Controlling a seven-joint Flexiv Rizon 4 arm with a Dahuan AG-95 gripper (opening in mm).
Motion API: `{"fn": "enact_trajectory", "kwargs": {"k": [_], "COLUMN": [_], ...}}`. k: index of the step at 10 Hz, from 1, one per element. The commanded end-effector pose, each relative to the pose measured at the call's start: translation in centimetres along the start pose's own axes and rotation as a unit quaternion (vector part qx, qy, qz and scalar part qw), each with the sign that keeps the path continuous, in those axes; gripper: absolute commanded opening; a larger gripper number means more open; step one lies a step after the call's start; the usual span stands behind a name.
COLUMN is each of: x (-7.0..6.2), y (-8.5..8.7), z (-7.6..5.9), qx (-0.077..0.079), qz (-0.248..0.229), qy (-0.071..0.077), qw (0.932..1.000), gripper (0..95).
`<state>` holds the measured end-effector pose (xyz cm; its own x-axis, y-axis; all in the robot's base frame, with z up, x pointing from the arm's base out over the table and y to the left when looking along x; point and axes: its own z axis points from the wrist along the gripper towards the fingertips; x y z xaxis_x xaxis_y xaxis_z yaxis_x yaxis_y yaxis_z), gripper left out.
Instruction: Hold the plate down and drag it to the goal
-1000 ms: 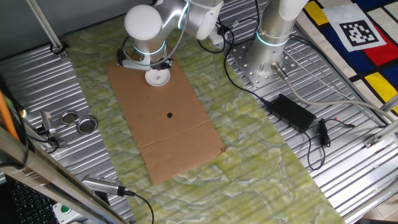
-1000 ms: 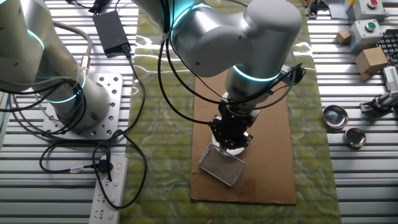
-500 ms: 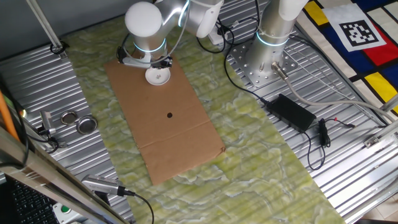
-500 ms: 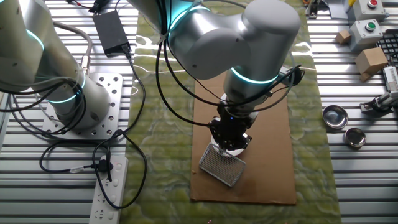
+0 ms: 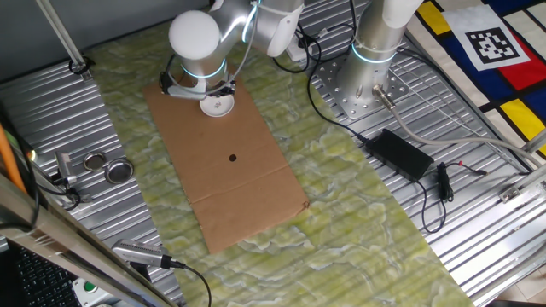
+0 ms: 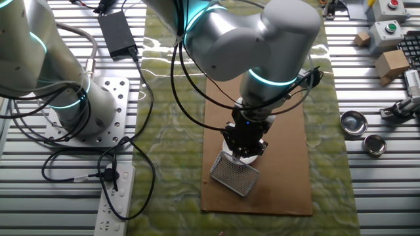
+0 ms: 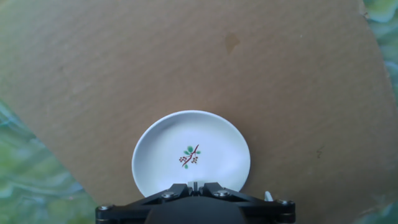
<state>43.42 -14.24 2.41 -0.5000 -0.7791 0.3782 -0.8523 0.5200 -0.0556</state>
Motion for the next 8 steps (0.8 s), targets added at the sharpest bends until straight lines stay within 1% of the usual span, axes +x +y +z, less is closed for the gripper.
{"fn": "enact_trajectory", "kwargs": {"k": [1,4,8], "x": [-0.25,-0.25,-0.12], "y": [-0.04,-0.05,-0.06], "z": [0.15,0.18,0.16], "qx": [0.002,0.006,0.009], "qz": [-0.003,-0.009,-0.013], "qy": [0.006,0.015,0.02], "qw": [1.0,0.9998,0.9997], "gripper": [0.0,0.0,0.0]}}
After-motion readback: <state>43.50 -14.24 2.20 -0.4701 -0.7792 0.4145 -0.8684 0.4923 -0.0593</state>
